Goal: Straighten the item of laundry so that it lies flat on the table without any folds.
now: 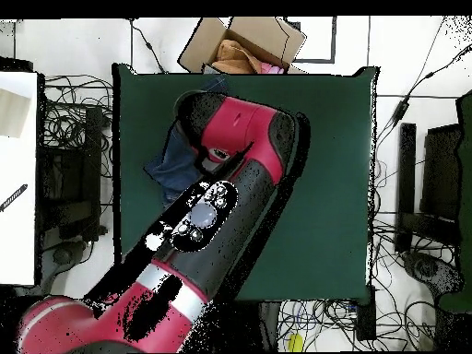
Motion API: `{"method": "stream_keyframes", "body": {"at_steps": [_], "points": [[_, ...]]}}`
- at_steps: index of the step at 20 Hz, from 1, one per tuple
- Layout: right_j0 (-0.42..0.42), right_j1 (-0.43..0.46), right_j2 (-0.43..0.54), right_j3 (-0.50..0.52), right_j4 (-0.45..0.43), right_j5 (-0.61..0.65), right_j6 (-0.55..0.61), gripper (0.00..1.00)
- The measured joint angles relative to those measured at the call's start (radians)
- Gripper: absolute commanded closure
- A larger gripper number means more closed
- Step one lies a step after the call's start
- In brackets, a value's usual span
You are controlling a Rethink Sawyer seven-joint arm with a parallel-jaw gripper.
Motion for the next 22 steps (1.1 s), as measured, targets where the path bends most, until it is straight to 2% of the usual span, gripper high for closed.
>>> {"method": "stream_keyframes", "body": {"at_steps": [9, 14, 22], "points": [[0.052, -0.119, 0.089, 0.152, -0.043, -0.031, 0.000, 0.00], [0.060, -0.162, 0.149, 0.256, -0.052, -0.150, 0.000, 0.00], [0.034, -0.164, 0.226, 0.345, -0.052, -0.289, 0.000, 0.00]]}}
